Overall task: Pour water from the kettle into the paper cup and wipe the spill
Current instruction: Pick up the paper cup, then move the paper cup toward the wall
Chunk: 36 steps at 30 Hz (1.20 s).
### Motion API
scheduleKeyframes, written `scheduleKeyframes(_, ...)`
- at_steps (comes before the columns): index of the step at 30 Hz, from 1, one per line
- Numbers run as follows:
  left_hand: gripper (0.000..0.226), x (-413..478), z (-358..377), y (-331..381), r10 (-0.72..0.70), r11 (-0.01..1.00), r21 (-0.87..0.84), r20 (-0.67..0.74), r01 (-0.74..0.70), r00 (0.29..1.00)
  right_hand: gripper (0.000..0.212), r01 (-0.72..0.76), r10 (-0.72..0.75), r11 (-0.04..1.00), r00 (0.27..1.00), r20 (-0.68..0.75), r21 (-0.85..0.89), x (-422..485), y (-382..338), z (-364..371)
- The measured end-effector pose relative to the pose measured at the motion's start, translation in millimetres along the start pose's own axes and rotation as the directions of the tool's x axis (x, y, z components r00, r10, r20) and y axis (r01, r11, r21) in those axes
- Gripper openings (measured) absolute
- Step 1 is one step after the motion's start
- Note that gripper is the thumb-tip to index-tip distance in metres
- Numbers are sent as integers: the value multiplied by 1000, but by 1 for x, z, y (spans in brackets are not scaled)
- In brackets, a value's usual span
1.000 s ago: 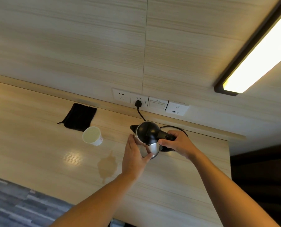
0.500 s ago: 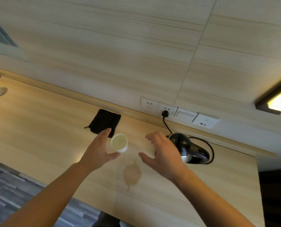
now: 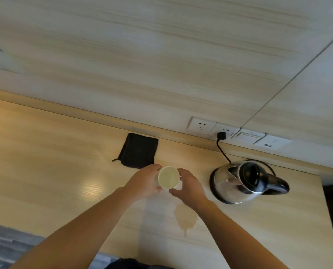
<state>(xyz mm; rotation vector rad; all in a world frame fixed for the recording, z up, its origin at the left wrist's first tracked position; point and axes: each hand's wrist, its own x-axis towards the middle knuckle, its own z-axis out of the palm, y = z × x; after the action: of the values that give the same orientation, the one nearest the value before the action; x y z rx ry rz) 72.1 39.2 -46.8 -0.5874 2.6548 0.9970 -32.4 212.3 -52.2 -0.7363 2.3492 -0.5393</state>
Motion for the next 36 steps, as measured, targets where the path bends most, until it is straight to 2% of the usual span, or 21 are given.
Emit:
scheduleKeyframes(3, 69, 6, 3, -6, 51, 998, -38, 10, -50, 999, 66, -25, 27, 999, 999, -35, 43, -3, -2, 6)
scheduleKeyframes(8, 70, 14, 2, -9, 83, 995, -62, 30, -81, 996, 62, -65, 73, 990, 995, -61, 122, -4, -3, 8)
scheduleKeyframes(21, 71, 76, -34, 14, 113, 985, -124, -45, -117, 993, 65, -47, 69, 982, 991, -117, 182, 53, -11, -42)
scheduleKeyframes(30, 76, 115, -38, 9, 127, 974, -180, -79, -140, 989, 73, -87, 108, 970, 991, -79, 229, 97, -7, -54)
scheduleKeyframes(36, 72, 120, -32, 6, 135, 968, -203, -88, -151, 987, 73, -118, 138, 964, 988, -71, 240, 105, -4, -51)
